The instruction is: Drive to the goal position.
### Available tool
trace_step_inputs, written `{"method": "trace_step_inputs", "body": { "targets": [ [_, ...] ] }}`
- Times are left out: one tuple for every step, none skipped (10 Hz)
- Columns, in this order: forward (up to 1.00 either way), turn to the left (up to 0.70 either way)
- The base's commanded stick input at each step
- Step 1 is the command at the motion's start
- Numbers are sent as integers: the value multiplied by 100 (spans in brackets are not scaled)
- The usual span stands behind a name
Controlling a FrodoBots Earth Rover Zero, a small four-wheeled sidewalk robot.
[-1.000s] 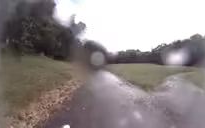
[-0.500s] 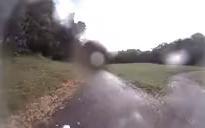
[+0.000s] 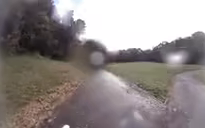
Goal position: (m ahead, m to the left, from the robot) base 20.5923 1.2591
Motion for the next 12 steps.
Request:
{"method": "trace_step_inputs", "body": {
  "targets": [
    [70,0],
    [70,0],
    [70,0],
    [70,0],
    [70,0],
    [70,0],
    [70,0],
    [70,0],
    [70,0],
    [70,0],
    [70,0],
    [70,0]
  ]
}}
